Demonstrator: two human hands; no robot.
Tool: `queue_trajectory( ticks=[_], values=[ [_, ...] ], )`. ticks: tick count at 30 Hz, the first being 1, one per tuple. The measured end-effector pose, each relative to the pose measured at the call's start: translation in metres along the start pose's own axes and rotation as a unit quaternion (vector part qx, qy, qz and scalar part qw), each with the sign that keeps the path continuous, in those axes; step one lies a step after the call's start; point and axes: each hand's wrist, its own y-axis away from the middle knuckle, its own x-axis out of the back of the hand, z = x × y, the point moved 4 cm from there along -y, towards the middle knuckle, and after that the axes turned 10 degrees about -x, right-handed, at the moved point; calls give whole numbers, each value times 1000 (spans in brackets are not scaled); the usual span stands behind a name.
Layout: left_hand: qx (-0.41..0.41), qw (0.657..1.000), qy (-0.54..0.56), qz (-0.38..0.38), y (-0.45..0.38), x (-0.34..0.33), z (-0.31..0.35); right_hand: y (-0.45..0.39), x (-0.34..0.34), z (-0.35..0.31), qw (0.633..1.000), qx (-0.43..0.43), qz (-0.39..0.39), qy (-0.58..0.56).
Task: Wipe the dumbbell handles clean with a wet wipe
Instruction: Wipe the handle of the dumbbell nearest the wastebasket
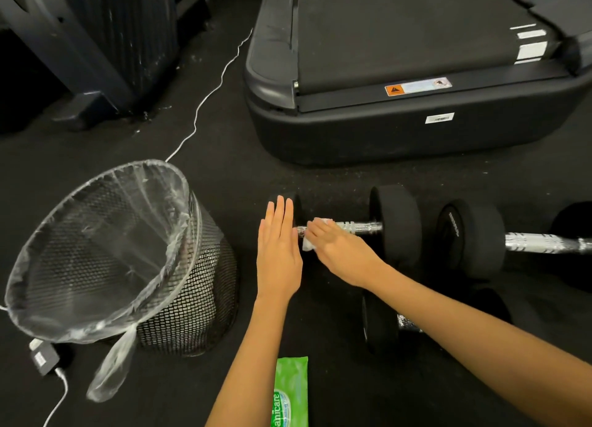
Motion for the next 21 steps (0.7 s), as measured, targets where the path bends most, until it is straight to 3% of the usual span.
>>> queue_trajectory(
  ticks=[4,10,14,18,21],
  values=[
    [0,1000,-4,1,0,0,1,-3,6,3,999,-29,18,8],
    [1,1000,2,-4,-1,1,-1,4,12,2,999,-6,25,38],
    [5,1000,0,-2,-2,-1,0,-6,7,7,999,-29,15,25],
    [10,1000,6,-1,-2,0,-1,-4,9,-4,1000,21,-4,1],
    [4,1000,14,-2,-1,0,-1,9,9,7,1000,-10,21,-15]
  ],
)
